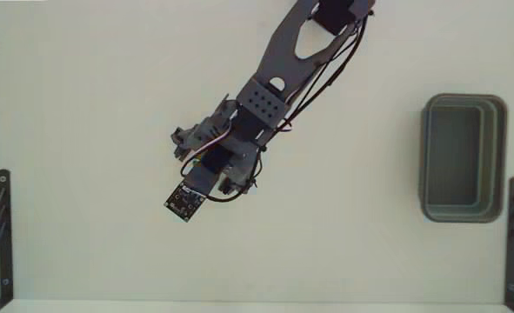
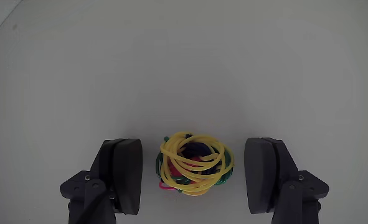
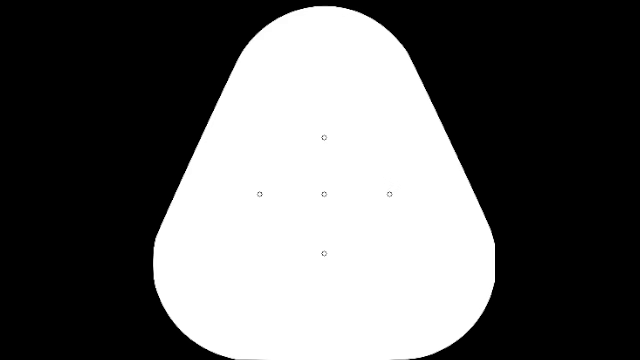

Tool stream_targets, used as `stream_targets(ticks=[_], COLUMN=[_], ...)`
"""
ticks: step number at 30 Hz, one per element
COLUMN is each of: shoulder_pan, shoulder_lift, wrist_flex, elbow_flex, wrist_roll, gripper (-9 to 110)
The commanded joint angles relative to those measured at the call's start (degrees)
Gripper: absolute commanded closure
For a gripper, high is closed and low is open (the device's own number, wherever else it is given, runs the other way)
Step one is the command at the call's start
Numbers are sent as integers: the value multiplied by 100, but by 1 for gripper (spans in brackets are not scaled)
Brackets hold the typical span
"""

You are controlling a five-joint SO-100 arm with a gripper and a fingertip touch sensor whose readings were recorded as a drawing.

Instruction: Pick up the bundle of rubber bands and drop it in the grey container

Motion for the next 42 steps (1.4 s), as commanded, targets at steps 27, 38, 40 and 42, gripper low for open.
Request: stream_targets(ticks=[27, 38, 40, 42], shoulder_pan=[126, 126, 126, 126], shoulder_lift=[207, 207, 207, 207], wrist_flex=[-94, -94, -94, -94], elbow_flex=[-25, -25, -25, -25], wrist_roll=[9, 9, 9, 9], gripper=[7, 10, 10, 11])
